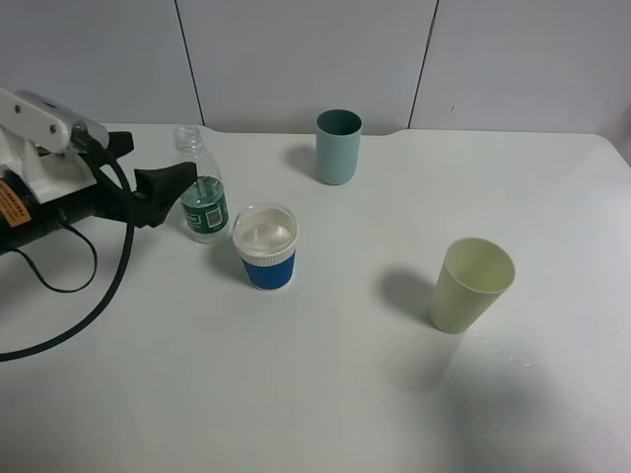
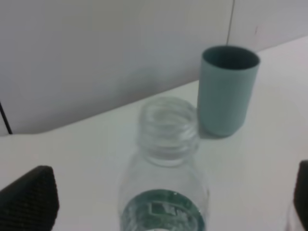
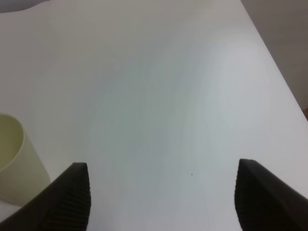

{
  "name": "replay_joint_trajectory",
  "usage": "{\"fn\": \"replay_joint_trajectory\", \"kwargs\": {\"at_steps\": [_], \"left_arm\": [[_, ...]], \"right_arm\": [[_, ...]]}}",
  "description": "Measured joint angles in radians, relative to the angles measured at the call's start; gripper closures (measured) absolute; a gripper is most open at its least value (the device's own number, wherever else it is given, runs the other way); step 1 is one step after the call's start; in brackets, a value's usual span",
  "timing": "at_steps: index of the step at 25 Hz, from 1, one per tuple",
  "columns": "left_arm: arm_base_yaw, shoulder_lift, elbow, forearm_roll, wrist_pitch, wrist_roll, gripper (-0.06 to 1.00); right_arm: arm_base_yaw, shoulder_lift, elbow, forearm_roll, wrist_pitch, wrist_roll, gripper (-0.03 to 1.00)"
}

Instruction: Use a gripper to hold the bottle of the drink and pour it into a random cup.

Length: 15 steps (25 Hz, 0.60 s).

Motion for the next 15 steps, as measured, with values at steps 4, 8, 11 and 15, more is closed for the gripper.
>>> {"fn": "replay_joint_trajectory", "kwargs": {"at_steps": [4, 8, 11, 15], "left_arm": [[0.0, -0.1, 0.041, -0.016, 0.005, 0.0, -0.05], [0.0, -0.217, 0.045, -0.033, 0.079, -0.029, -0.05], [0.0, -0.335, 0.045, -0.06, 0.196, -0.038, -0.05], [0.0, -0.503, 0.046, -0.11, 0.397, -0.041, -0.05]], "right_arm": [[0.0, 0.0, 0.0, 0.0, 0.0, 0.0, 0.33], [0.0, 0.0, 0.0, 0.0, 0.0, 0.0, 0.33], [0.0, 0.0, 0.0, 0.0, 0.0, 0.0, 0.33], [0.0, 0.0, 0.0, 0.0, 0.0, 0.0, 0.33]]}}
